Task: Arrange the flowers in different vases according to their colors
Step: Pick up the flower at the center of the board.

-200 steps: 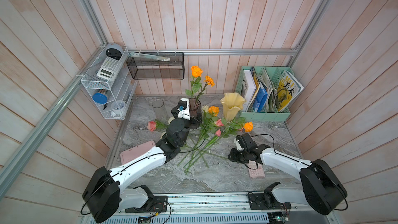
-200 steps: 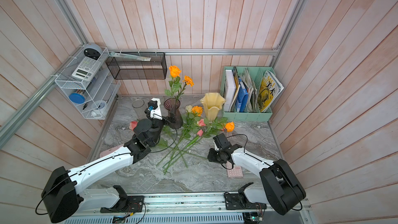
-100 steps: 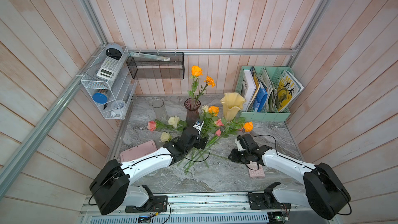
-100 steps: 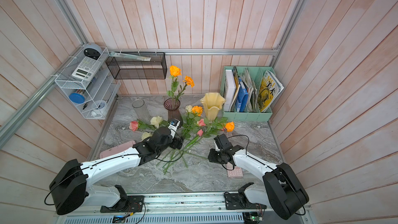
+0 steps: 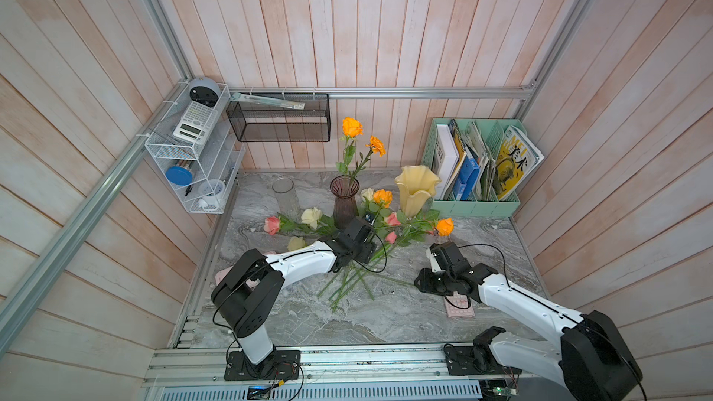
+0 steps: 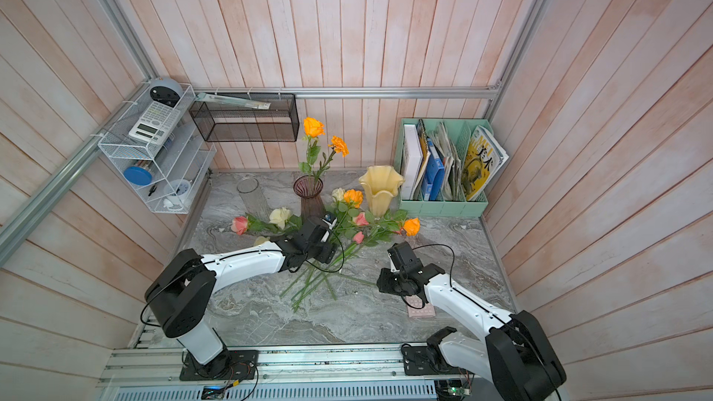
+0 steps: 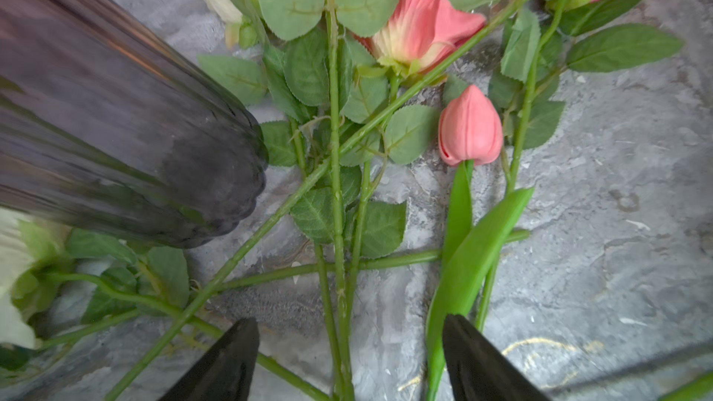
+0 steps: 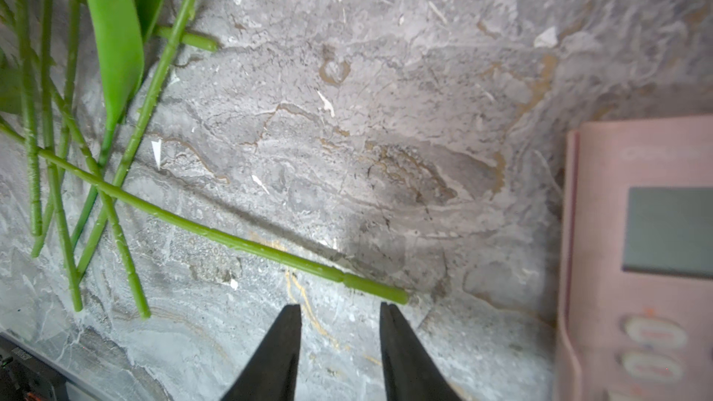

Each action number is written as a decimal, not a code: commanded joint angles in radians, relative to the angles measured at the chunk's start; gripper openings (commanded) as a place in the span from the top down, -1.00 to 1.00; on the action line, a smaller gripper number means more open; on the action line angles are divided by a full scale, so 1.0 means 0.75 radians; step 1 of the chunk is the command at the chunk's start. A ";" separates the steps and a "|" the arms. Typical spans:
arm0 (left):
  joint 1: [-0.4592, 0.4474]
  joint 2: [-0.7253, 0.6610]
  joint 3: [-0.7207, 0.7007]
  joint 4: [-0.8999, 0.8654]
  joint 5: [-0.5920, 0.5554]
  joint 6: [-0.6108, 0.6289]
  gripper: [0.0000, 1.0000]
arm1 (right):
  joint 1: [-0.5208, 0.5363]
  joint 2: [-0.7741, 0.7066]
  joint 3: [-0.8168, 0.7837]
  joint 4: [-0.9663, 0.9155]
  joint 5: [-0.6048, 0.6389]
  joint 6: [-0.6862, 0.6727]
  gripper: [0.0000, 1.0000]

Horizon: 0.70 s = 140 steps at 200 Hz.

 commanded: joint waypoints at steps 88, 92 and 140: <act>0.080 0.171 0.140 -0.141 0.127 -0.054 -0.24 | -0.011 0.026 -0.009 -0.020 0.016 -0.004 0.20; 0.079 0.175 0.142 -0.139 0.127 -0.054 -0.21 | -0.013 0.026 -0.010 -0.018 0.016 -0.004 0.20; 0.089 0.221 0.159 -0.146 0.155 -0.054 -0.07 | -0.013 0.027 -0.018 -0.010 0.016 -0.002 0.19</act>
